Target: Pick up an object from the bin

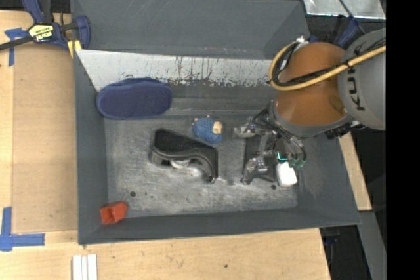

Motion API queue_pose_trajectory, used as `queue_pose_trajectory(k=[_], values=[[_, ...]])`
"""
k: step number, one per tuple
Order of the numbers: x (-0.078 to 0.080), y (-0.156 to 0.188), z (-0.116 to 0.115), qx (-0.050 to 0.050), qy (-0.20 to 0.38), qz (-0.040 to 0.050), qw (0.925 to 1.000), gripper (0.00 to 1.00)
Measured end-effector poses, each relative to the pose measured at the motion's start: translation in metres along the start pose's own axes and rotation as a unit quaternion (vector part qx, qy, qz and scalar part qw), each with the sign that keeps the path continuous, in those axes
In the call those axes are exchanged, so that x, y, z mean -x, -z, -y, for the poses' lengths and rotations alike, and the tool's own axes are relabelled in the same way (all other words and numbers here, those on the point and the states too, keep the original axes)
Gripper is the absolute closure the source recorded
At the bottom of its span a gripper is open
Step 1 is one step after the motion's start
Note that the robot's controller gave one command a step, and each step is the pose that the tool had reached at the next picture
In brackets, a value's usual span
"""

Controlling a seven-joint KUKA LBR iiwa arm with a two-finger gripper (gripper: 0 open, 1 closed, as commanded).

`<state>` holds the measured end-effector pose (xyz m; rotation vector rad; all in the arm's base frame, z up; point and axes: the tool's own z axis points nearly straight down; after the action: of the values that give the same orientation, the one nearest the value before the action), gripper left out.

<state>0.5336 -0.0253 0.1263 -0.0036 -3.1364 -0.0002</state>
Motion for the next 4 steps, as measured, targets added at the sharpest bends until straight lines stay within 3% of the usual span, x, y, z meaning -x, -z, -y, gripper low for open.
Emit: queue_pose_trajectory(k=[1, 2, 3, 4], values=[[0.045, -0.054, 0.079, 0.001, 0.074, 0.0048, 0.9973, 0.0], [-0.021, -0.026, 0.105, 0.0, -0.157, 0.0031, 0.9877, 0.0], [0.009, -0.017, 0.091, 0.001, -0.337, 0.0047, 0.9417, 0.0], [0.004, -0.054, 0.089, 0.002, -0.4, 0.0041, 0.9163, 0.0]])
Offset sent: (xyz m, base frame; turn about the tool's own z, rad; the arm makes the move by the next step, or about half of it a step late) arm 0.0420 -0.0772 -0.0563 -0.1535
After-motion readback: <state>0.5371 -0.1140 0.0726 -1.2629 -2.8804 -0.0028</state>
